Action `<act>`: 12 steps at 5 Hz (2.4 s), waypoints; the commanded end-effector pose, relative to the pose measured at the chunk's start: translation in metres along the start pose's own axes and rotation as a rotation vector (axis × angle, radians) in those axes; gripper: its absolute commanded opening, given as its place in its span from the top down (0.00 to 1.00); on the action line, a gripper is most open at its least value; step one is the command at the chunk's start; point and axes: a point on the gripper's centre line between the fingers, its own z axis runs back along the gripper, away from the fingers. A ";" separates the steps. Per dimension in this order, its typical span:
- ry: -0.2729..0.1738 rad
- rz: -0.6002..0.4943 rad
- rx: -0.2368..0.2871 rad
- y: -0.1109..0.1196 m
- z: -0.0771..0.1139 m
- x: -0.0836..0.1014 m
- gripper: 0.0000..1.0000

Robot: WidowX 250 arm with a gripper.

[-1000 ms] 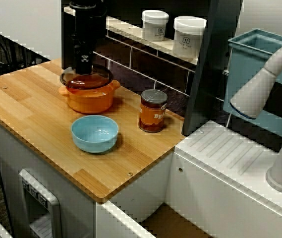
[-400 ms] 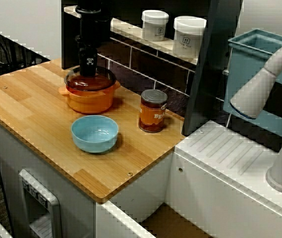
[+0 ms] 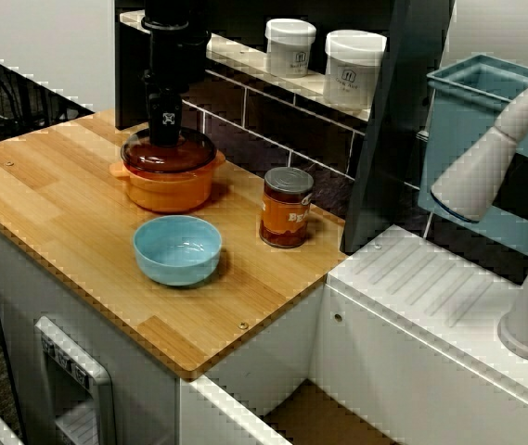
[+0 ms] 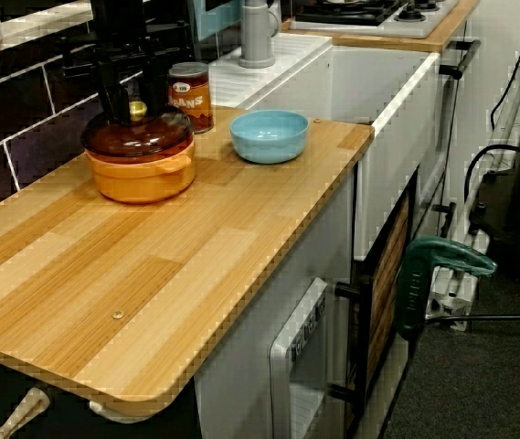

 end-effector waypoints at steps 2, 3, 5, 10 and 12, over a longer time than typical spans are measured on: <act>-0.022 0.002 0.040 -0.002 0.012 -0.010 1.00; -0.023 0.003 0.041 -0.005 0.011 -0.011 1.00; -0.009 0.019 0.051 -0.010 0.010 -0.011 0.16; -0.030 0.046 0.028 -0.007 0.022 -0.022 0.00; -0.022 0.017 0.035 -0.010 0.024 -0.024 0.00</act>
